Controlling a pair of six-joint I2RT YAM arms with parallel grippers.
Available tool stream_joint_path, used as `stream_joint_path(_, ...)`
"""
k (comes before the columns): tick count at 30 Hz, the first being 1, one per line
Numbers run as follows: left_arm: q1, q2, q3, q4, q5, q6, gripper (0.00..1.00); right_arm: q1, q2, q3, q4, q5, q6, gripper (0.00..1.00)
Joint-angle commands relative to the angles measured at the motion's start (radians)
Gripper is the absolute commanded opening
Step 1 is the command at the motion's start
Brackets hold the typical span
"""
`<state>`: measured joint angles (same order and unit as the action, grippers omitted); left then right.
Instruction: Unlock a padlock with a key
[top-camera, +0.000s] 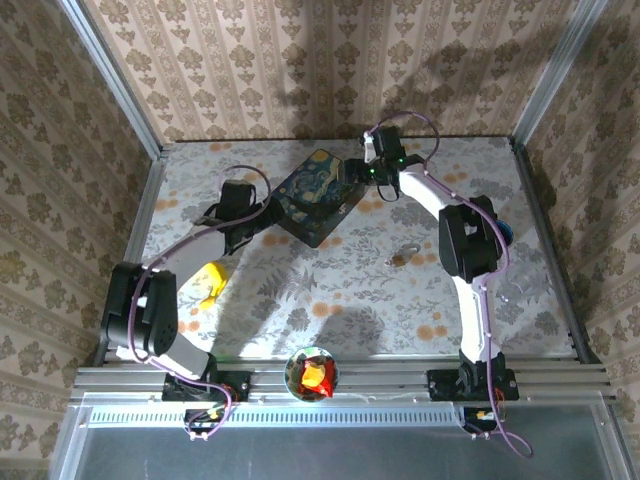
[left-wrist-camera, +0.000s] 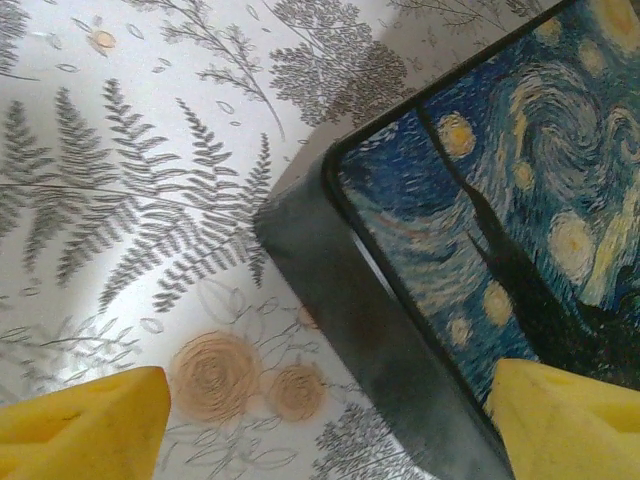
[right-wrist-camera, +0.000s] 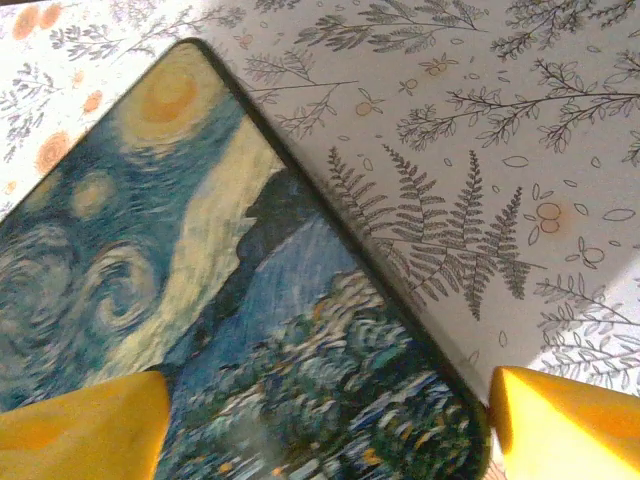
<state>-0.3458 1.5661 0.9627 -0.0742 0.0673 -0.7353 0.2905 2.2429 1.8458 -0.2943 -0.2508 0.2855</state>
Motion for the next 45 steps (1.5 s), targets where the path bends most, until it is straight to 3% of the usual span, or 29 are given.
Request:
stream_joint_path(1,0.004,0.058,0.055,0.068,0.072,-0.003,0.79,0.005,0.029,0.03,-0.025,-0.11,0.009,0.74)
stream_joint_path(6,-0.006,0.167,0.133,0.121,0.144,0.015,0.6,0.018,-0.08,-0.179,0.094,-0.117,0.068,0.55)
stream_joint_path(8,-0.013,0.212,0.181,0.116,0.159,0.031,0.54,0.028,-0.139,-0.272,0.134,-0.106,0.084,0.53)
stream_joint_path(11,-0.031,0.267,0.257,0.103,0.174,0.055,0.53,0.049,-0.226,-0.399,0.178,-0.075,0.112,0.52)
stream_joint_path(20,-0.062,0.338,0.368,0.054,0.172,0.083,0.57,0.105,-0.408,-0.662,0.243,0.065,0.224,0.53)
stream_joint_path(23,-0.055,0.33,0.363,0.053,0.16,0.096,0.64,0.111,-0.458,-0.733,0.269,0.097,0.273,0.56)
stream_joint_path(26,-0.037,0.326,0.356,0.062,0.168,0.109,0.73,0.129,-0.522,-0.808,0.283,0.151,0.299,0.63)
stream_joint_path(28,-0.018,0.307,0.338,0.074,0.176,0.107,0.81,0.134,-0.577,-0.858,0.281,0.19,0.31,0.75)
stream_joint_path(33,0.042,0.173,0.247,0.083,0.173,0.138,0.99,0.131,-0.736,-0.929,0.172,0.326,0.269,0.84)
stream_joint_path(36,0.08,0.025,0.141,0.084,0.097,0.205,1.0,0.114,-0.842,-0.989,0.128,0.443,0.226,0.9)
stream_joint_path(42,0.133,-0.319,-0.15,0.111,-0.193,0.439,1.0,0.035,-1.07,-1.154,0.189,0.6,0.101,1.0)
stream_joint_path(45,0.17,-0.468,-0.313,0.216,-0.21,0.588,1.0,0.027,-1.16,-1.255,0.32,0.689,-0.032,1.0)
